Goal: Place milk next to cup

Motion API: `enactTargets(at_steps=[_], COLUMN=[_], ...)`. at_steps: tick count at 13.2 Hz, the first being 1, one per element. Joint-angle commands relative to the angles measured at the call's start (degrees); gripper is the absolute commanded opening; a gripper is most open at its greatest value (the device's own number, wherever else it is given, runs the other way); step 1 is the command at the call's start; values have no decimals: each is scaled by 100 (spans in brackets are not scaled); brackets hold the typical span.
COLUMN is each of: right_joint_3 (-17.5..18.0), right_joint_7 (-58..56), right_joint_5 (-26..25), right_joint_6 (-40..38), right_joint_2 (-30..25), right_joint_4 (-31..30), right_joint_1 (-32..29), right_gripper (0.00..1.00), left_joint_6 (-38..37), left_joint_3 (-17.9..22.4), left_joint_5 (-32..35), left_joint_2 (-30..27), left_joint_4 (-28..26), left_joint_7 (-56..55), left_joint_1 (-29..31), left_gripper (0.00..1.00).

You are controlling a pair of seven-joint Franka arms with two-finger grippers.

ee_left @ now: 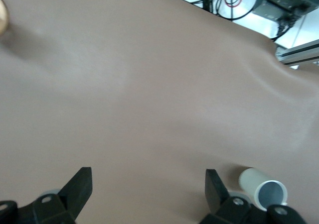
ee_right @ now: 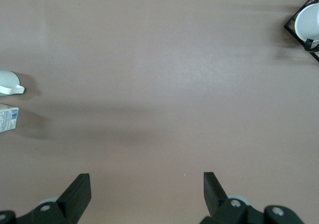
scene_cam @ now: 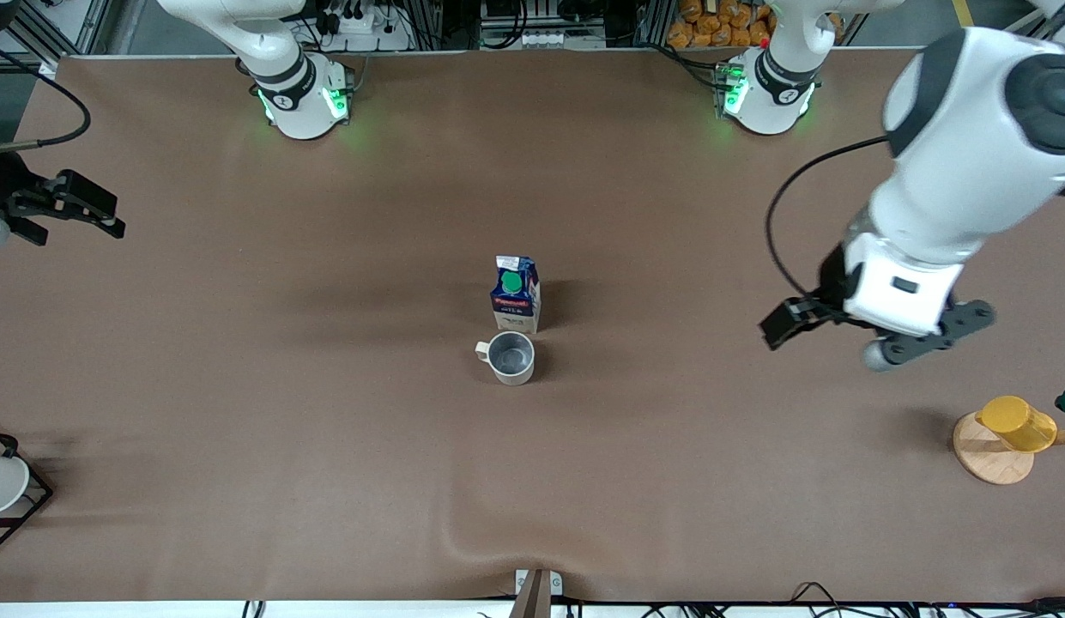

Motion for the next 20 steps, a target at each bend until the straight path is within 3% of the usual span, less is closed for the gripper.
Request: enactTargets(at_steps=[1, 4, 7, 12, 15, 20], right_joint_3=[54, 54, 54, 54, 54, 54], right_joint_7=[-10, -10, -10, -2, 7, 385], right_joint_5=[9, 9, 9, 0, 0, 0], right_joint_6=[-332, -351, -351, -360, -369, -369], right_joint_2=[-55, -37, -28, -37, -37, -46], right_joint_4=[195, 213, 213, 222, 222, 231], right_joint_1=[-97, -105, -97, -167, -202, -202], right_gripper=[100, 100, 100, 100, 100, 100], left_joint_6=[-323, -604, -1113, -1124, -887, -799], left_joint_3=[-52, -70, -114, 123, 719, 1292], left_joint_5=[115, 36, 19, -16, -52, -52], left_joint_2=[-332, -552, -762, -1649, -2045, -2038], left_joint_4=[-174, -200, -235, -1157, -1632, -1633], left_joint_7=[470, 1497, 1842, 2316, 2860, 3537], left_joint_1=[252, 717, 876, 780, 421, 156], left_gripper=[100, 100, 100, 100, 100, 100])
